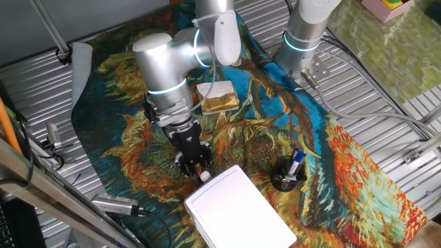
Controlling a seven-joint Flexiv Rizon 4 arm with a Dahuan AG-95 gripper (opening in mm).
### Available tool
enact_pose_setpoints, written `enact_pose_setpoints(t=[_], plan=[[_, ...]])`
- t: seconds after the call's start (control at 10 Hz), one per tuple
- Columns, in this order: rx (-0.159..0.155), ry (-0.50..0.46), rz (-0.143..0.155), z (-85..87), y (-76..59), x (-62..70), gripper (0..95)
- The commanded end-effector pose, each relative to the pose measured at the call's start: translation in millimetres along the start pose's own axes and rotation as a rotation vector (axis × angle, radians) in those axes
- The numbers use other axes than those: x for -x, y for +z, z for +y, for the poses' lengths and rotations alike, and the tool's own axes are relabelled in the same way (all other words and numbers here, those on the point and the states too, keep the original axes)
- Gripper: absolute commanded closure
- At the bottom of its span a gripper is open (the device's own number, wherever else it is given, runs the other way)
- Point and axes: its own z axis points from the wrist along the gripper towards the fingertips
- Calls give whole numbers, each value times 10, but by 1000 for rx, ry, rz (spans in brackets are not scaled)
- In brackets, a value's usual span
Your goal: Grasp the handle and close the drawer
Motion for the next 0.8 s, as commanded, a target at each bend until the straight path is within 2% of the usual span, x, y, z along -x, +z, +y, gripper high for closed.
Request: enact_pose_setpoints(t=[0.1, 0.2, 0.5, 0.8], plan=[[2, 17, 12, 12, -31, 16, 950], [3, 20, 24, 10, -35, 34, 950], [3, 20, 25, -12, -3, 41, 950], [4, 23, 30, -3, -28, 75, 950]])
